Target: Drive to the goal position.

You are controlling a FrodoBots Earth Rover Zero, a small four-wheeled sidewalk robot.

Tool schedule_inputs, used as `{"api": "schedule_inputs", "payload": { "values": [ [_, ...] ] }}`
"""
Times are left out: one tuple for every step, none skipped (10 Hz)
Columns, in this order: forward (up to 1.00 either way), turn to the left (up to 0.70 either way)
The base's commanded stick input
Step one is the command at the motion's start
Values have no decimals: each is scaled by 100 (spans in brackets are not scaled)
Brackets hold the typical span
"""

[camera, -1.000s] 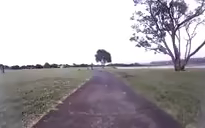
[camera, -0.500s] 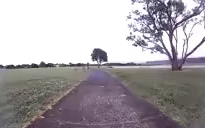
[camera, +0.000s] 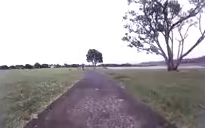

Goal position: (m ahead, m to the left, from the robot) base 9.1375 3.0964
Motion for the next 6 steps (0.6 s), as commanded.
{"api": "schedule_inputs", "payload": {
  "values": [
    [85, 34],
    [85, 34],
    [85, 34],
    [85, 34],
    [85, 34],
    [85, 34]
  ]
}}
